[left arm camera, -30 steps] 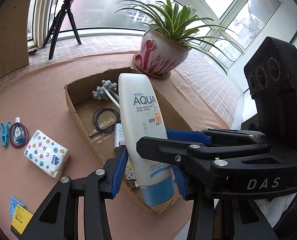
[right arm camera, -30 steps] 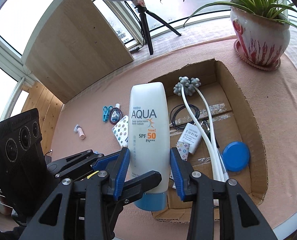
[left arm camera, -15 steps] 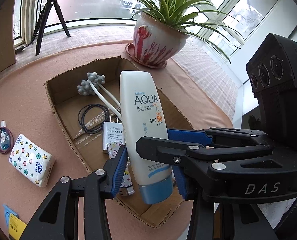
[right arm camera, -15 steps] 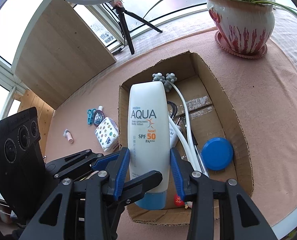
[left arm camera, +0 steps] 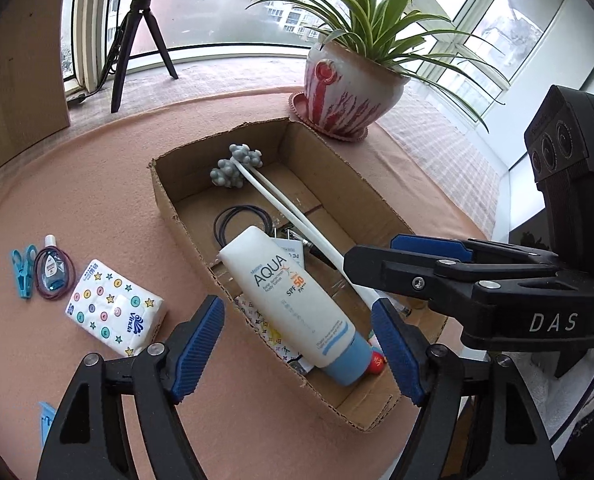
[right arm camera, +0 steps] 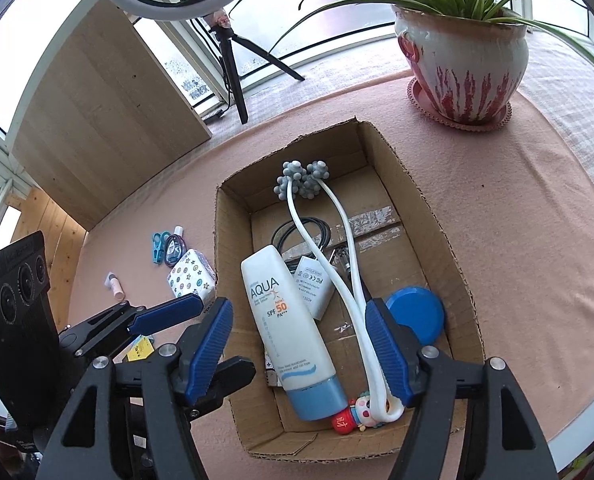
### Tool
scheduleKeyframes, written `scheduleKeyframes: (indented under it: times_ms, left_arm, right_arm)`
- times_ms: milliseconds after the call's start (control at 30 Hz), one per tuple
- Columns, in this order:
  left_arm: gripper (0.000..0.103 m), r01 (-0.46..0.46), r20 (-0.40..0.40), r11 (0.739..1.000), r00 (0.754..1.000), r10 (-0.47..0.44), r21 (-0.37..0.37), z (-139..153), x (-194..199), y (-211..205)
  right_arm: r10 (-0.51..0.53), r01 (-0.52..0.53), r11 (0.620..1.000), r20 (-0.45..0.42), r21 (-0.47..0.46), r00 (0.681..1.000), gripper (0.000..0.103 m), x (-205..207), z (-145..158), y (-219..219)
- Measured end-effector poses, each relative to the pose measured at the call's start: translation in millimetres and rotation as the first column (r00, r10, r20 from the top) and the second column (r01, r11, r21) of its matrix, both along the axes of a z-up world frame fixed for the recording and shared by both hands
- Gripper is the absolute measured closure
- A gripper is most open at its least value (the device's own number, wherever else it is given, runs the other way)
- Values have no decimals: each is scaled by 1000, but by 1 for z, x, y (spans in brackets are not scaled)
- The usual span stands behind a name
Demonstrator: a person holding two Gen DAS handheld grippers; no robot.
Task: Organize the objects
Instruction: 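Lower the sunscreen tube into the box and open the right gripper, then withdraw both tools from the box toward the yellow ruler card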
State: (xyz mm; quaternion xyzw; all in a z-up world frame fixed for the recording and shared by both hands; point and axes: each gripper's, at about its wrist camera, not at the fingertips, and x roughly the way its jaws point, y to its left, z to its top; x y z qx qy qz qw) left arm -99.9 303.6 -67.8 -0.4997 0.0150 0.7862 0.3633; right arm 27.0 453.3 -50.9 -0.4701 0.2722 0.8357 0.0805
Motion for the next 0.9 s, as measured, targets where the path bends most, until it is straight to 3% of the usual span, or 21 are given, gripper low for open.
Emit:
scheduleKeyframes:
  times_ms: [300, 600, 900]
  left_arm:
    - [24, -105, -14, 994, 994, 105, -39, 1, -1, -68]
    - [24, -230, -62, 965, 973, 224, -124, 1, 5, -156]
    - [24, -267, -75, 951, 963, 258, -157, -4, 16, -204]
  right_arm:
    - [32, -32, 999, 3, 43, 999, 38, -6, 3, -24]
    - [87, -86, 993, -10, 81, 996, 38, -11, 11, -64]
    - [140, -140, 986, 0, 86, 990, 38, -21, 9, -106]
